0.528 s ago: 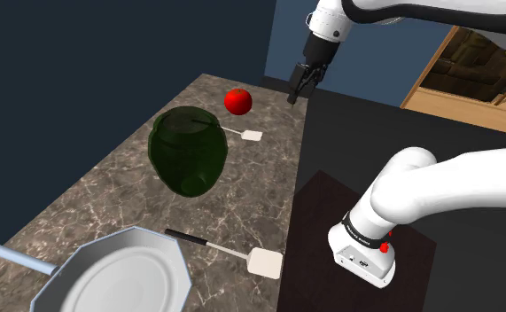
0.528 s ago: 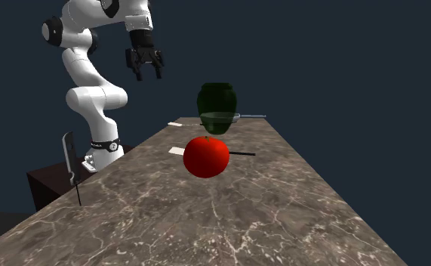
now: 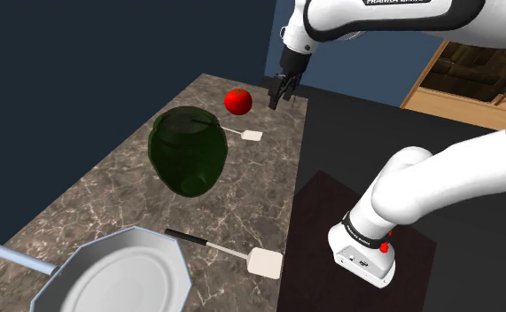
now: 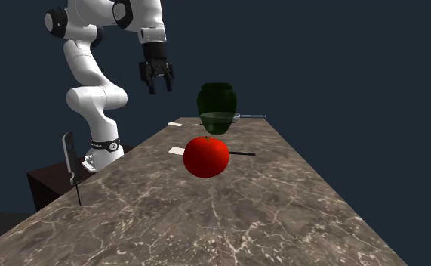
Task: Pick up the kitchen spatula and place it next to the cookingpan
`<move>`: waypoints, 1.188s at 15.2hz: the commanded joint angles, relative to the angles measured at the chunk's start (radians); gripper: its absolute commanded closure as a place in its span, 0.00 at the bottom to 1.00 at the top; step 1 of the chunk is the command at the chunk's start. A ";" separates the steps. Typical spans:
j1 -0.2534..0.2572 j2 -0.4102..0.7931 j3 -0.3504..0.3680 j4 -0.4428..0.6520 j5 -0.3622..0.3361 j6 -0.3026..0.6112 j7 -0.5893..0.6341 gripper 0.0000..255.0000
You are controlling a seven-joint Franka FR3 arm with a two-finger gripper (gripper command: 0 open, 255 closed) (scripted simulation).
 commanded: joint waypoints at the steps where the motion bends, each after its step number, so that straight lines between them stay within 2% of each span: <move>1: 0.008 0.078 -0.003 0.016 -0.006 0.062 -0.035 0.00; 10: 0.039 0.425 -0.005 0.160 -0.025 0.263 -0.172 0.00; 18: 0.057 0.726 0.010 0.363 -0.050 0.361 -0.268 0.00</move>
